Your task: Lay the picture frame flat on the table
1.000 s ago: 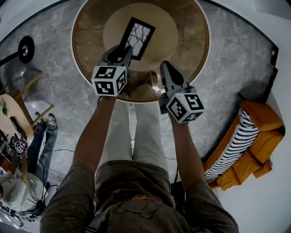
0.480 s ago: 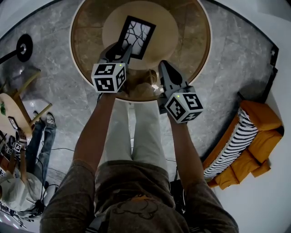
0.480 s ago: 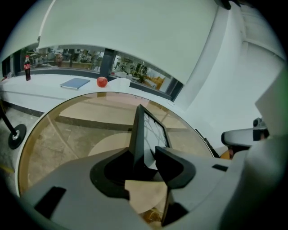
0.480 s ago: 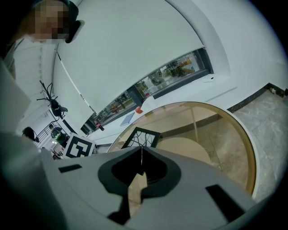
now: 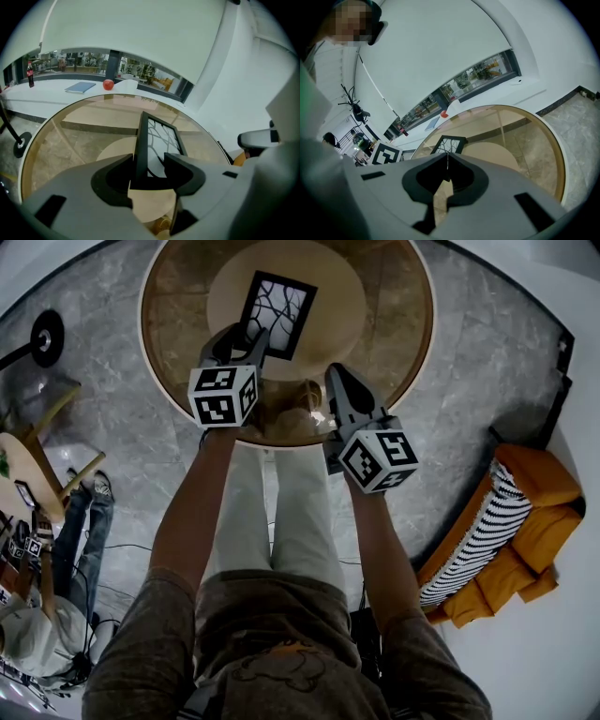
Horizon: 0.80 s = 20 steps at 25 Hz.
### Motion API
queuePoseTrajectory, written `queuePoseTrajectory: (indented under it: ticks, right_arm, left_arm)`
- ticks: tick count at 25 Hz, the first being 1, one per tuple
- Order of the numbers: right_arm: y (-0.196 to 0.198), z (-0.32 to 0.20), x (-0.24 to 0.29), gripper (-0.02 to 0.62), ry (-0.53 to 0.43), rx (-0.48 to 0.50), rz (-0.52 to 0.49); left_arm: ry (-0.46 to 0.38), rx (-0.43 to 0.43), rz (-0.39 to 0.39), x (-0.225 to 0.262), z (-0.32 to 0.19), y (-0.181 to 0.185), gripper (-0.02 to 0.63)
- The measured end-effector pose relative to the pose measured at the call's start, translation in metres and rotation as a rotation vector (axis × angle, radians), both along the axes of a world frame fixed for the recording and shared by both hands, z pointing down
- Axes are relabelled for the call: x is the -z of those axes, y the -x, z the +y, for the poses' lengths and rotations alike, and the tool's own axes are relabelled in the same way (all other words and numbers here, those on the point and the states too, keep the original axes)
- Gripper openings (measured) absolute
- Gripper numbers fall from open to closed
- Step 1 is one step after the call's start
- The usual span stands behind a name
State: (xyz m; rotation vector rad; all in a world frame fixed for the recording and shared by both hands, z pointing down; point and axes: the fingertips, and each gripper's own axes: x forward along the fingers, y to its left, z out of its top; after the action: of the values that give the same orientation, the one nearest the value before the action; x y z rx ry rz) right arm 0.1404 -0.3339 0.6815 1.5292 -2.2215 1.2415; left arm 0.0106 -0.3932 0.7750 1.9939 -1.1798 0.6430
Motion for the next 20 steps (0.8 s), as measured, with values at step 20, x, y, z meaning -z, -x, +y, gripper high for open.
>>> queuePoseTrajectory:
  ticks: [20]
  right_arm:
    - [0.000,0.012,0.000,0.020,-0.002,0.002,0.004]
  left_arm:
    - [-0.032,0.009,-0.080,0.002,0.000,0.003,0.210]
